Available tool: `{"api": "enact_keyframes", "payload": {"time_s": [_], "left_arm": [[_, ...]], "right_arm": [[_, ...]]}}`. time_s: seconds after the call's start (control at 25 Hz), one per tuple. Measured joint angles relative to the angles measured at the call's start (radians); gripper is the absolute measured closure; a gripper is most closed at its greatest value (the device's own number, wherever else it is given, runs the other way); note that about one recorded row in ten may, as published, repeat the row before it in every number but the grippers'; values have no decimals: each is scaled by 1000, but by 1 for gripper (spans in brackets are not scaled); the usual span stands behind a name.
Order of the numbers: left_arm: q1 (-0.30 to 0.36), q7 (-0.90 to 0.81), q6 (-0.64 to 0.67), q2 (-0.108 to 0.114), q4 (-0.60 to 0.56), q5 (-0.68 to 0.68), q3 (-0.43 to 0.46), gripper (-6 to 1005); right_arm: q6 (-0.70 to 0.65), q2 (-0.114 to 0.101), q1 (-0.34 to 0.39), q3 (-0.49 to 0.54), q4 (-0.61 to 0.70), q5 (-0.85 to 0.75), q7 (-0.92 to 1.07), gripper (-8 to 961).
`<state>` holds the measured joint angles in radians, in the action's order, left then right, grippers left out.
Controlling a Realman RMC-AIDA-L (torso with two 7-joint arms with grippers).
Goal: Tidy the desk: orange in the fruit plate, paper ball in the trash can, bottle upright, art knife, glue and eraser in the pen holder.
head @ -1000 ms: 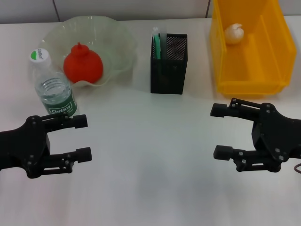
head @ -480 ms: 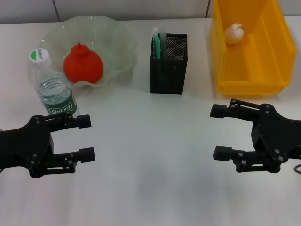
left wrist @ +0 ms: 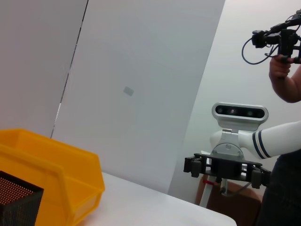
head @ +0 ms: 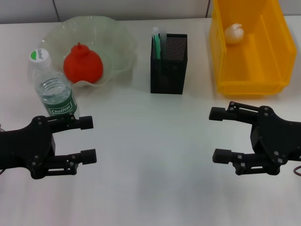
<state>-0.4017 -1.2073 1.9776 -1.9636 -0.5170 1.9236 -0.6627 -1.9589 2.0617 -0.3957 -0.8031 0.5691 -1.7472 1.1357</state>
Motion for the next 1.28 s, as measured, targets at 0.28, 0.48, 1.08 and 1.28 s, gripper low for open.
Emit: {"api": "enact_keyframes", "payload": {"time_s": [0.28,0.48,1.08,1.28], "left_arm": [[-4,0,1,0,0,0,0,202],[-5,1,1,-1,0,0,0,202],[-12,8,3,-3,-12,-8,0,202],[-18,5,21,-3,-13,-8,0,202]], "right_arm": [[0,0,0,-1,0,0,0,115],[0,0,0,-1,0,0,1,115],[-1,0,-11,-1,0,0,1,116],[-7,0,-14,-1,3,0,1,116]]}}
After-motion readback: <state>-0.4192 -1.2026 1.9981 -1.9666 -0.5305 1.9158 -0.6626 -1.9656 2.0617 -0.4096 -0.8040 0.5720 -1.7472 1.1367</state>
